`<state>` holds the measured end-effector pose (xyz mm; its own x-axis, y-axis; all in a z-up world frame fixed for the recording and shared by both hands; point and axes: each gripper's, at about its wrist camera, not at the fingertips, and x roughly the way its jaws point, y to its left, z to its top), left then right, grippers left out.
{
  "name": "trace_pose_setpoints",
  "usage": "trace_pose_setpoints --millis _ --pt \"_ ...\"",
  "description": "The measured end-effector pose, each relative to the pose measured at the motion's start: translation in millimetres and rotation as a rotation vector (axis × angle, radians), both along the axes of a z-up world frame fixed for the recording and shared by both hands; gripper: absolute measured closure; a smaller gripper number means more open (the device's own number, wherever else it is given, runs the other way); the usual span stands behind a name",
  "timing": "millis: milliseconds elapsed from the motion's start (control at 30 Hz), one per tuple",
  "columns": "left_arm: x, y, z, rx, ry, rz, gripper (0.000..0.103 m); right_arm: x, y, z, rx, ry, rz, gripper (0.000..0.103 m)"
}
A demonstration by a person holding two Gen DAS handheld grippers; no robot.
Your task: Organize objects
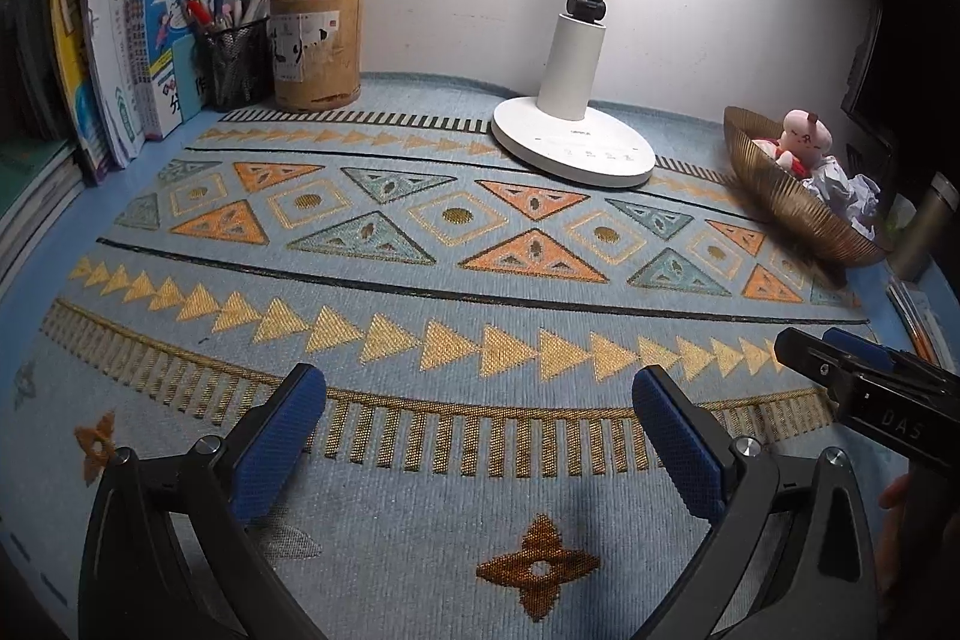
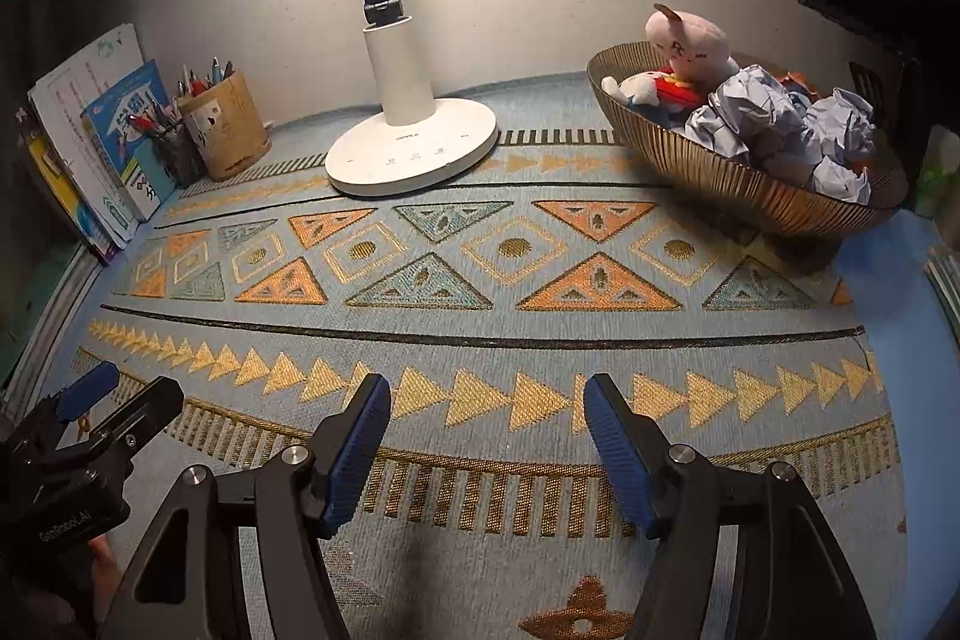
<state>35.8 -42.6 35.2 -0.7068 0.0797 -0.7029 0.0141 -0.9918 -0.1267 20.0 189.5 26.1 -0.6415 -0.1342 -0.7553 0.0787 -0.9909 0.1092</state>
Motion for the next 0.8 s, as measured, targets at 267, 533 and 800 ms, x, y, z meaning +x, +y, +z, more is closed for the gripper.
trace_pose_setpoints --millis 267,533,800 --pt "-2.6 28.2 2.6 -0.054 0.031 -0.029 0.001 -8.6 -0.9 -17.1 0.059 -0.024 -0.025 0.038" --pt "-4.4 19.5 0.3 -0.012 0.016 -0.011 0.001 -6.5 -13.0 -18.0 0.104 -0.009 0.011 0.037" --pt "-7.1 18.7 -2.6 -0.024 -0.002 0.000 0.001 -8.9 -8.0 -20.9 0.070 -0.033 0.003 0.037"
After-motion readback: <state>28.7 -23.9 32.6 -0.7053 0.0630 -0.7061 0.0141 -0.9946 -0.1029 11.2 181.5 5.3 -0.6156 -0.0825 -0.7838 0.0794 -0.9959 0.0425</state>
